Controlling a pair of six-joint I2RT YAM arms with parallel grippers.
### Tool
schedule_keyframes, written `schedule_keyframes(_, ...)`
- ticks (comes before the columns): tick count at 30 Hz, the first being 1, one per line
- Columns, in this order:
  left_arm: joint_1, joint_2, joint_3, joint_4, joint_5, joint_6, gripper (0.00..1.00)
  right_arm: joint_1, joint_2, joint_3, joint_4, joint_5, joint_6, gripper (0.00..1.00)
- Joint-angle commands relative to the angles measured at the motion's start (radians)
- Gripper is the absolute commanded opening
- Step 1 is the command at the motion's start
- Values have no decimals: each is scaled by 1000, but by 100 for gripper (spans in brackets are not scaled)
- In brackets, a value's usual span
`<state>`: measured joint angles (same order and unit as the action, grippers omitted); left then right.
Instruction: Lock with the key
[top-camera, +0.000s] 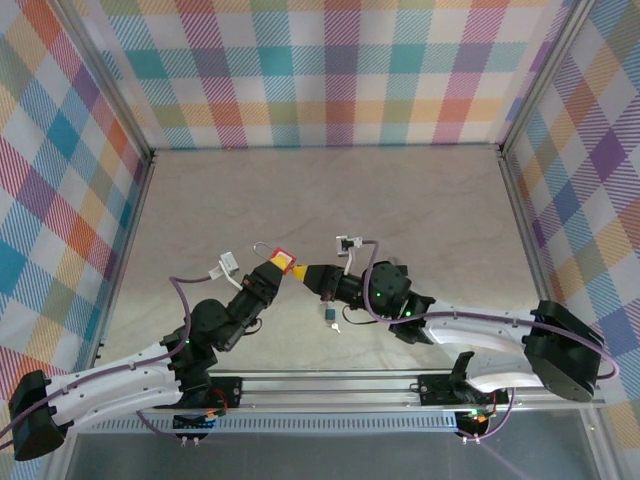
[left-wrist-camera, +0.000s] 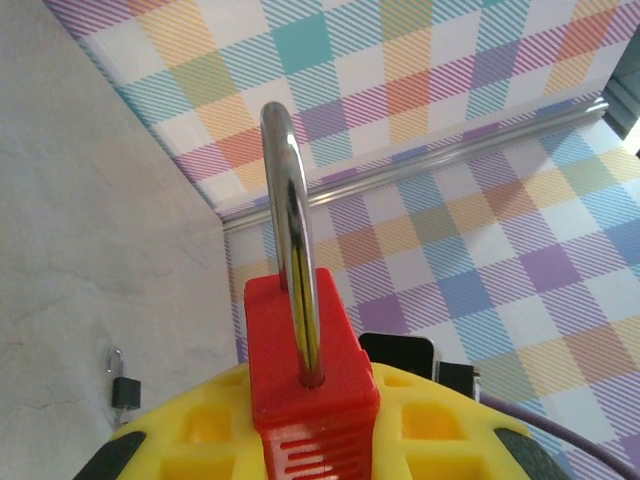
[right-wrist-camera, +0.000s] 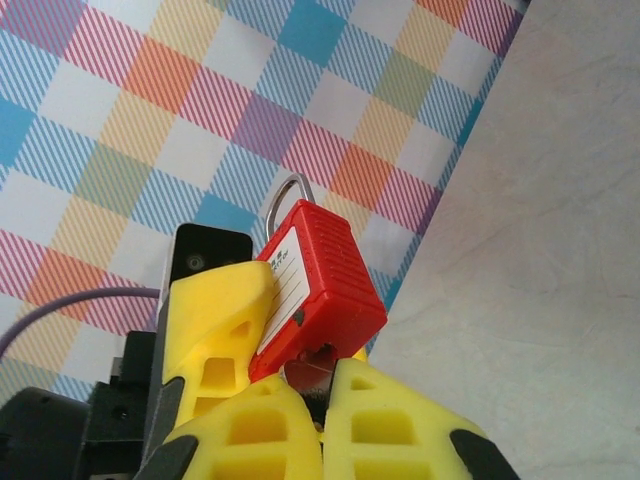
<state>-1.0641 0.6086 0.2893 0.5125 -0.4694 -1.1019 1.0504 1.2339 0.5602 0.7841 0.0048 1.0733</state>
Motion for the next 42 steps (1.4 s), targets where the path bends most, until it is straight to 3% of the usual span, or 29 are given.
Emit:
schedule_keyframes(1, -16, -30, -33, 59, -21, 74, 0, -94, -65, -1, 73, 225, 241, 0)
schedule_keyframes(8, -20, -33, -38, 61, -39, 78, 0, -98, -24, -3, 79, 195, 316, 0)
schedule_keyframes(10, -22, -39, -38, 63, -44, 79, 0, -99, -12, 6, 126, 159, 221, 0)
schedule_keyframes(13, -22, -65, -28, 43, -50, 96, 0, -100, -71, 37, -45, 175, 92, 0)
schedule_keyframes(15, -22, -83, -13, 17, -52, 118, 0, -99, -86, 16, -25, 187, 18, 0)
schedule_keyframes(16, -22, -90, -11, 9, -55, 122, 0, -100, -95, 24, -57, 183, -12, 14)
schedule_keyframes(18, -22, -89, -12, 17, -60, 123, 0, -98, -95, 47, -113, 159, -98, 68)
schedule_keyframes(22, -22, -55, -10, 62, -45, 134, 0, -94, -45, 62, -140, 90, -198, 99)
schedule_keyframes(27, -22, -20, 3, 123, -32, 149, 0, -24, 24, 57, -120, 89, -387, 100)
schedule_keyframes(29, -22, -20, 8, 129, -35, 155, 0, 16, 43, 39, -67, 107, -468, 94)
schedule_keyframes(34, -22, -8, 11, 134, -38, 160, 0, 90, 60, 31, -5, 126, -633, 69)
schedule_keyframes(36, -22, -6, 4, 137, -43, 151, 0, 110, 69, 35, 7, 127, -678, 47)
schedule_keyframes(37, -22, -7, 2, 141, -47, 151, 0, 114, 68, 28, 16, 145, -678, 43)
schedule_keyframes(40, -22, -31, 4, 112, -59, 158, 0, 117, 54, 14, 22, 163, -684, 50)
schedule_keyframes(42, -22, -50, 8, 80, -63, 162, 0, 117, 43, 4, 27, 168, -697, 45)
